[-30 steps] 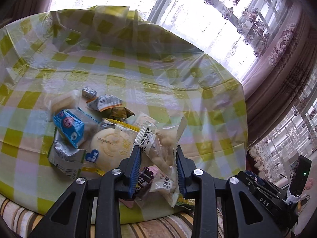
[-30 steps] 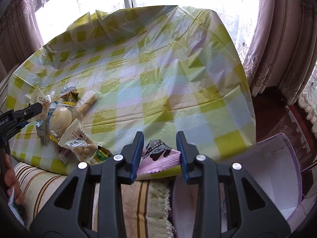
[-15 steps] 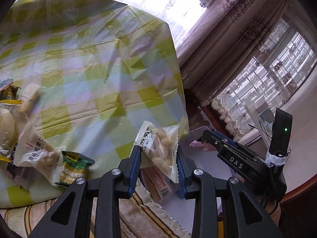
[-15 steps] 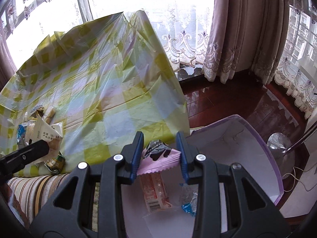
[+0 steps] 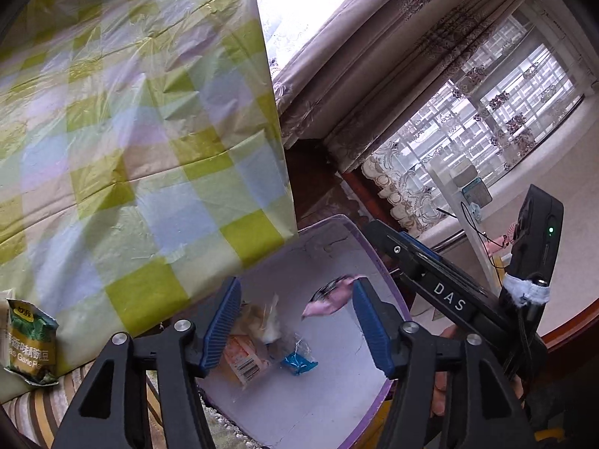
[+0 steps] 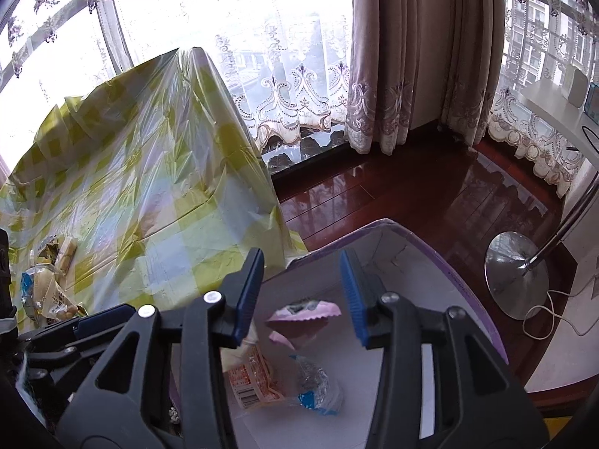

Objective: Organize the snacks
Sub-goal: 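Carry both snacks to the white box and open both tools to release them, then move both tools back over the snack pile on the table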

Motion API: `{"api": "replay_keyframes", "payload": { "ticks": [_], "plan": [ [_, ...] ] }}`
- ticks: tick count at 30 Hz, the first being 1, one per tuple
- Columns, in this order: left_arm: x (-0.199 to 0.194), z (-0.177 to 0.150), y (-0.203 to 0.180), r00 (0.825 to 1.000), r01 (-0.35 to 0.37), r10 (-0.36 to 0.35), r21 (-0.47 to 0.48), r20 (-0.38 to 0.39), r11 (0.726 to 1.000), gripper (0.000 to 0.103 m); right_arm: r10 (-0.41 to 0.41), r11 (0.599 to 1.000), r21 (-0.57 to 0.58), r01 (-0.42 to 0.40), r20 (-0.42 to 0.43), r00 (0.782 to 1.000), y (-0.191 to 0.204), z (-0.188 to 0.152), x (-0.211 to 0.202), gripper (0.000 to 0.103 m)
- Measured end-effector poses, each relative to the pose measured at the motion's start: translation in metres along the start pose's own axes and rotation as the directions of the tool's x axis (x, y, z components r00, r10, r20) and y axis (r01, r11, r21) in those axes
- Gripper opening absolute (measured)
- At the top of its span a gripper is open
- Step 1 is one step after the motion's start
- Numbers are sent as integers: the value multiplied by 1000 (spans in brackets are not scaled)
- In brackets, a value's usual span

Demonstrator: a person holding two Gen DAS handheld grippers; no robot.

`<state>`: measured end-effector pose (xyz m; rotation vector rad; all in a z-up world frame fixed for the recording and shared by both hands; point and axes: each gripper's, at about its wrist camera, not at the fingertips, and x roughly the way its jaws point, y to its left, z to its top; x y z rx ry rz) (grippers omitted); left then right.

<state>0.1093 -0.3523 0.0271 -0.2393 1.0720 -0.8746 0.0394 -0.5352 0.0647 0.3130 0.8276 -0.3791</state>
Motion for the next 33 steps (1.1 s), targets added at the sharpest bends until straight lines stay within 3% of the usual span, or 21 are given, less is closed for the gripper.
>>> {"api": "replay_keyframes", "payload": {
  "ticks": [1, 2, 13, 17, 21, 26, 33],
  "plan": [
    [-2, 1, 2, 1000, -7, 7, -6, 6, 1000, 63, 2, 1000, 3, -2, -1, 1000, 0, 0, 0, 65],
    [-5, 1, 5, 1000, -12, 12, -9, 14, 1000, 63, 4, 1000, 5, -4, -2, 1000, 0, -1, 1, 67],
    [-34, 2, 9, 992, -69, 67, 18, 106, 997, 63, 10, 997, -74, -10, 5, 1000, 35, -2, -6, 67],
    [-50, 0, 19, 983, -109, 106, 12, 151, 994, 63, 68, 995, -76, -68, -6, 998, 50, -5, -8, 67],
    [-69, -5, 35, 971, -141, 143, -22, 193, 990, 63, 130, 988, -82, -132, -33, 991, 72, -12, -8, 67],
    [-93, -14, 60, 952, -187, 204, -92, 227, 978, 63, 176, 975, -121, -185, -79, 981, 106, -25, -5, 75],
    [-136, -34, 106, 918, -256, 308, -219, 251, 941, 63, 235, 953, -153, -260, -165, 958, 149, -47, -2, 77]
  ]
}}
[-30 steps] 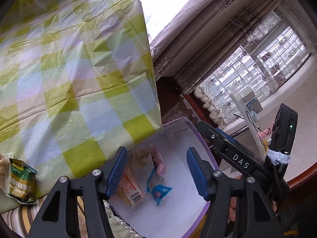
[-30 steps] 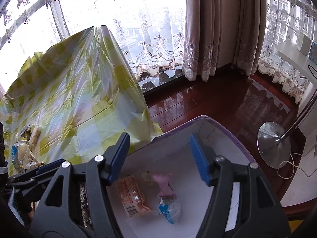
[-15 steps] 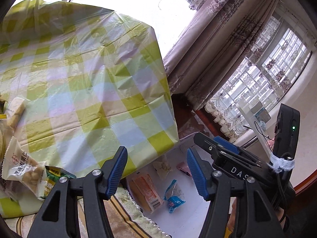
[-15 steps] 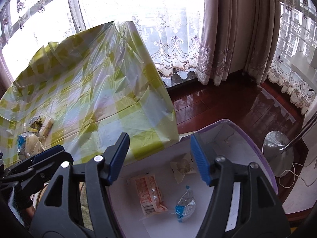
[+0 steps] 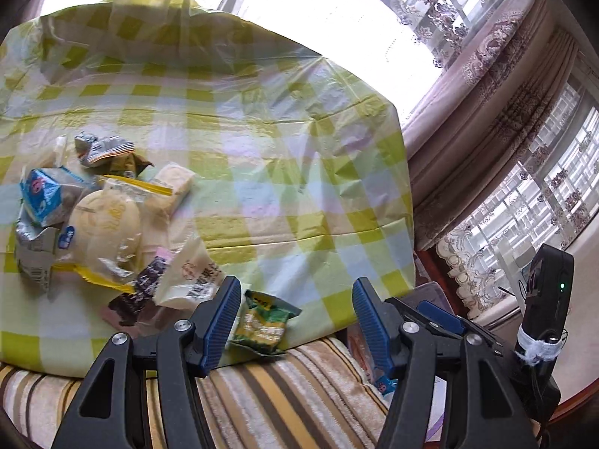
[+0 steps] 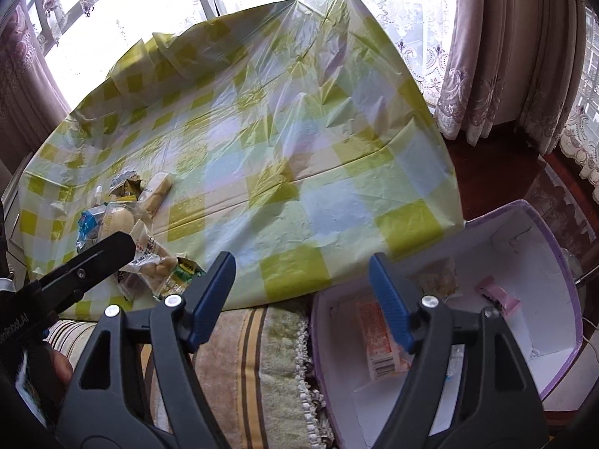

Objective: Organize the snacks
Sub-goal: 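Move both tools back over the snack pile on the table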

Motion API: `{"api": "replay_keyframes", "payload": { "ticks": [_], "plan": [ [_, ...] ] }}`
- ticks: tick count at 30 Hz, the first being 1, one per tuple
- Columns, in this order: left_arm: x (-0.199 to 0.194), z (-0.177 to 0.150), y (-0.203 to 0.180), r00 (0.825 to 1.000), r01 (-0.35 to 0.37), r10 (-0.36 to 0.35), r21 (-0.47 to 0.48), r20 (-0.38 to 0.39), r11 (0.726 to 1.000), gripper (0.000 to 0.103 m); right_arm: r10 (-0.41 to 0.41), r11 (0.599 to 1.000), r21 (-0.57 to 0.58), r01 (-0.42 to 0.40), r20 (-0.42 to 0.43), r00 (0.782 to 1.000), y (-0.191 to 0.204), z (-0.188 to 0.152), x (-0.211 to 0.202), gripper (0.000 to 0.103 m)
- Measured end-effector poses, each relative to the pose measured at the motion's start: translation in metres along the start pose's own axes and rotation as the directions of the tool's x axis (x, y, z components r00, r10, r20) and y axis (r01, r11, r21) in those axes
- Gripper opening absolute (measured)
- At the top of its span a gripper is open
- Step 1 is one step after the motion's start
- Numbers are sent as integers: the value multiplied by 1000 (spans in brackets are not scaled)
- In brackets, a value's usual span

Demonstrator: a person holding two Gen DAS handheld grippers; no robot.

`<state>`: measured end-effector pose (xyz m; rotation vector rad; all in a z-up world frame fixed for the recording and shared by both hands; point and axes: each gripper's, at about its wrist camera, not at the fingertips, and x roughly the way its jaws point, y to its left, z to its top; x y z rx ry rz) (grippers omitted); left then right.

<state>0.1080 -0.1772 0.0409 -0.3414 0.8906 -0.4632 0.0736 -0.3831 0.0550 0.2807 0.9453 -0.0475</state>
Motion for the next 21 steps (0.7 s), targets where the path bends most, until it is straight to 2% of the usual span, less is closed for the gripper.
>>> {"api": "replay_keyframes", "payload": {
  "ticks": [5, 14, 17, 21],
  "plan": [
    [-24, -5, 43, 997, -63, 66, -82, 34, 995, 63, 46, 998, -37, -48, -57, 997, 29, -9, 12, 79],
    [-61, -14, 99, 983, -158, 171, -171, 65, 972, 63, -32, 977, -215, 5, -120, 992, 73, -17, 31, 82],
    [-70, -16, 115, 981, -160, 179, -208, 74, 965, 63, -31, 970, -244, -4, -140, 990, 84, -19, 37, 82],
    [-77, -18, 135, 983, -146, 171, -265, 74, 953, 63, -11, 977, -213, -25, -166, 986, 91, -17, 45, 82]
  ]
}}
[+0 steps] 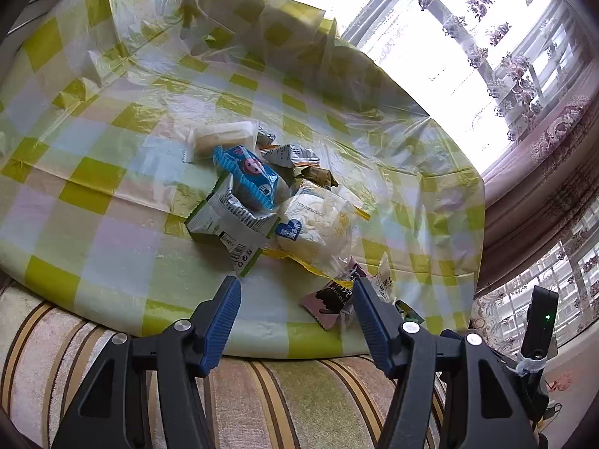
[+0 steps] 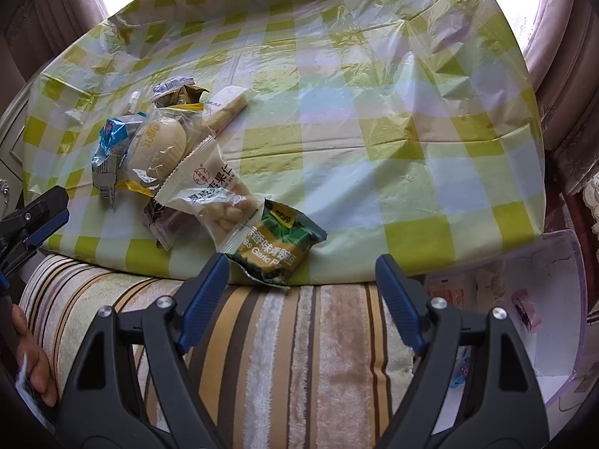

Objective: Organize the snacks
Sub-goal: 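Move both tools back over the snack pile on the table, then grasp the green garlic snack bag with the right tool while the left tool grasps the white-green bag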

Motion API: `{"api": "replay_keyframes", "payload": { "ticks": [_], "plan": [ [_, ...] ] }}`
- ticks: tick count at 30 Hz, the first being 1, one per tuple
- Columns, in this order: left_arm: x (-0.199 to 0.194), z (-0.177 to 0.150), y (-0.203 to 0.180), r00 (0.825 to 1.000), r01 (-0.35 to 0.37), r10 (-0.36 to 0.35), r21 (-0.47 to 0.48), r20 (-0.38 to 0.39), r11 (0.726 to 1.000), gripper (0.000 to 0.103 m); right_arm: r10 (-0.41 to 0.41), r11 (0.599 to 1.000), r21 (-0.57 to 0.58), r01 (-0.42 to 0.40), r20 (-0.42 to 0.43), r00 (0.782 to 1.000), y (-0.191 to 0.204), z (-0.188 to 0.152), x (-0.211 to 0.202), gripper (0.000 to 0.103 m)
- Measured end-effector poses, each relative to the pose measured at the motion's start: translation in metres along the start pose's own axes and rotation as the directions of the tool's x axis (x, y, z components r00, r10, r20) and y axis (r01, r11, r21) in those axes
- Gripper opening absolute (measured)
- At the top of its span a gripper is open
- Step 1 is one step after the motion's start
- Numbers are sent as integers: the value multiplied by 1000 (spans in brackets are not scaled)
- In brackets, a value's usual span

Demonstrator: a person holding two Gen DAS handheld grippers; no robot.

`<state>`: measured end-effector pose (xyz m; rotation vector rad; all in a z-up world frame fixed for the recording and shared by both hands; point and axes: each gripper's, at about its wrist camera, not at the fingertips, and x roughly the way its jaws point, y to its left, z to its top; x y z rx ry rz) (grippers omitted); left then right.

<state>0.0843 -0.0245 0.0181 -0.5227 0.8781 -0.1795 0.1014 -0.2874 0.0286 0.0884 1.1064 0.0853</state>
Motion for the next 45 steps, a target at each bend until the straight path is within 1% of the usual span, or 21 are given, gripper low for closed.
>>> {"api": "replay_keyframes", "payload": {
  "ticks": [4, 9, 11, 13, 15, 18, 20, 24, 26, 31, 35, 39, 41, 43, 45],
  "plan": [
    [-2, 5, 17, 1000, -13, 13, -47, 3, 999, 63, -16, 1000, 26, 16, -9, 1000, 5, 5, 9, 82],
    [-2, 10, 35, 1000, -24, 24, -86, -1, 996, 63, -7, 998, 57, 9, -23, 1000, 8, 9, 18, 81],
    [0, 12, 40, 1000, -27, 26, -101, -7, 994, 63, -6, 997, 73, 9, -36, 999, 7, 10, 23, 74],
    [2, 14, 44, 1000, -29, 28, -116, -12, 993, 63, -4, 997, 75, 8, -54, 999, 7, 10, 30, 69],
    [4, 14, 48, 999, -28, 26, -127, -19, 991, 63, -4, 997, 73, 10, -72, 997, 7, 10, 35, 66],
    [8, 16, 52, 999, -25, 21, -148, -32, 989, 63, -18, 997, 67, 23, -69, 997, 8, 10, 37, 61],
    [9, 16, 54, 999, -24, 18, -166, -40, 986, 62, -20, 997, 74, 25, -62, 998, 6, 10, 37, 55],
    [13, 16, 57, 998, -31, 21, -188, -55, 982, 62, -32, 997, 66, 36, -57, 998, 4, 11, 38, 51],
    [15, 18, 57, 998, -32, 21, -198, -60, 980, 62, -44, 997, 56, 47, -52, 998, 5, 11, 40, 44],
    [23, 28, 59, 998, -41, 28, -215, -64, 976, 62, -34, 998, 53, 37, -44, 998, 8, 13, 40, 42],
    [32, 37, 59, 998, -24, 8, -236, -69, 972, 62, -32, 998, 52, 34, -40, 999, 8, 13, 42, 40],
    [40, 44, 66, 997, 2, -26, -317, -72, 949, 62, -27, 998, 51, 29, -41, 999, 9, 14, 43, 40],
    [45, 45, 71, 996, 24, -55, -377, -73, 926, 62, -26, 998, 49, 28, -42, 999, 10, 15, 43, 40],
    [52, 44, 76, 993, 25, -71, -437, -89, 899, 62, -25, 999, 44, 27, -44, 999, 10, 16, 43, 40],
    [56, 43, 76, 993, 20, -73, -462, -97, 887, 60, -24, 999, 37, 26, -47, 999, 12, 18, 44, 40]
  ]
}}
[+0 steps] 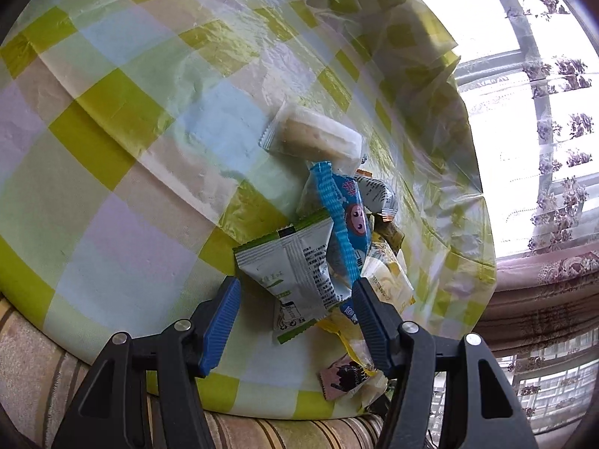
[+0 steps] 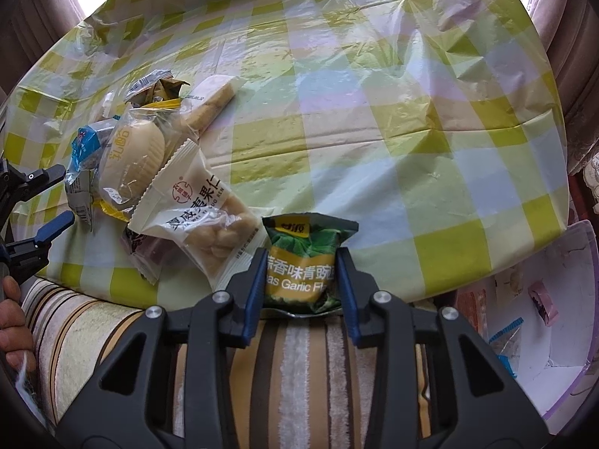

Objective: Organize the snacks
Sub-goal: 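Grasp the green garlic snack bag with the right tool while the left tool grasps the white-green bag, then carry the garlic bag and white-green bag with both tools over the white box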

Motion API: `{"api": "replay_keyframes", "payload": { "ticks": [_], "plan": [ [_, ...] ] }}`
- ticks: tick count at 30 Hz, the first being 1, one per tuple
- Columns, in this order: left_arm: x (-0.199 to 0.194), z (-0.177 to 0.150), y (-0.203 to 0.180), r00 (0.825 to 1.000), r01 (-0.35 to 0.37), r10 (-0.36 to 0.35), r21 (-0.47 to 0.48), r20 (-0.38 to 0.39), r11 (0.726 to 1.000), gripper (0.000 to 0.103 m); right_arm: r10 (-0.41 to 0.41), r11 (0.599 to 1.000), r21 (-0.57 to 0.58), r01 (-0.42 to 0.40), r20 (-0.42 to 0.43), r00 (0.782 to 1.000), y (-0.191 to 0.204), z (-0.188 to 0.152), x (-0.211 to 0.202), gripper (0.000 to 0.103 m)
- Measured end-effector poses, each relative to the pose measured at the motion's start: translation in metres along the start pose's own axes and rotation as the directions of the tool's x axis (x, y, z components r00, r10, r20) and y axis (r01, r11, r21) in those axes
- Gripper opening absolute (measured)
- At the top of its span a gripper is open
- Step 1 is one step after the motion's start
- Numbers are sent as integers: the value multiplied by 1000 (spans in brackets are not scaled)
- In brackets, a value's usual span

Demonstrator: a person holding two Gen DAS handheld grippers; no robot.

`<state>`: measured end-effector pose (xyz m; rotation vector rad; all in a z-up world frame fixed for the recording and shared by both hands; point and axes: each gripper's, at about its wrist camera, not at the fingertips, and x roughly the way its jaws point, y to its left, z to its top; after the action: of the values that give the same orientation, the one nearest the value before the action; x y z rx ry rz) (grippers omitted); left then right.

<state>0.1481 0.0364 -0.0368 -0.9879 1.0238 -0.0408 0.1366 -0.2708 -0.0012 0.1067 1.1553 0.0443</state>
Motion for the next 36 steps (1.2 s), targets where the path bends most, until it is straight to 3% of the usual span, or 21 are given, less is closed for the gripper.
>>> {"api": "replay_keyframes", "payload": {
  "ticks": [7, 11, 13, 18, 25, 31, 36],
  "plan": [
    [13, 4, -14, 999, -50, 50, 49, -14, 998, 43, 9, 1000, -2, -9, -9, 1000, 2, 6, 3, 40],
    [15, 3, -24, 995, -92, 95, 135, -16, 987, 38, 8, 1000, -1, -8, -12, 1000, 1, 9, 3, 40],
    [11, -2, -34, 990, -137, 138, 207, 8, 969, 30, 9, 1000, 1, -9, -9, 1000, 0, 8, 3, 39],
    [3, -14, -43, 975, -220, 214, 313, 54, 924, 30, 11, 1000, 5, -11, 6, 1000, -1, 5, -1, 38],
    [-11, -30, -62, 932, -361, 322, 457, 164, 813, 30, 26, 999, 19, -27, 29, 999, -7, 1, -11, 38],
    [-18, -44, -76, 913, -409, 340, 513, 227, 755, 30, 44, 999, 12, -45, 57, 997, -12, 0, -25, 38],
    [-23, -58, -90, 917, -398, 307, 558, 253, 729, 30, 50, 999, 12, -52, 94, 994, -18, -1, -40, 38]
  ]
}}
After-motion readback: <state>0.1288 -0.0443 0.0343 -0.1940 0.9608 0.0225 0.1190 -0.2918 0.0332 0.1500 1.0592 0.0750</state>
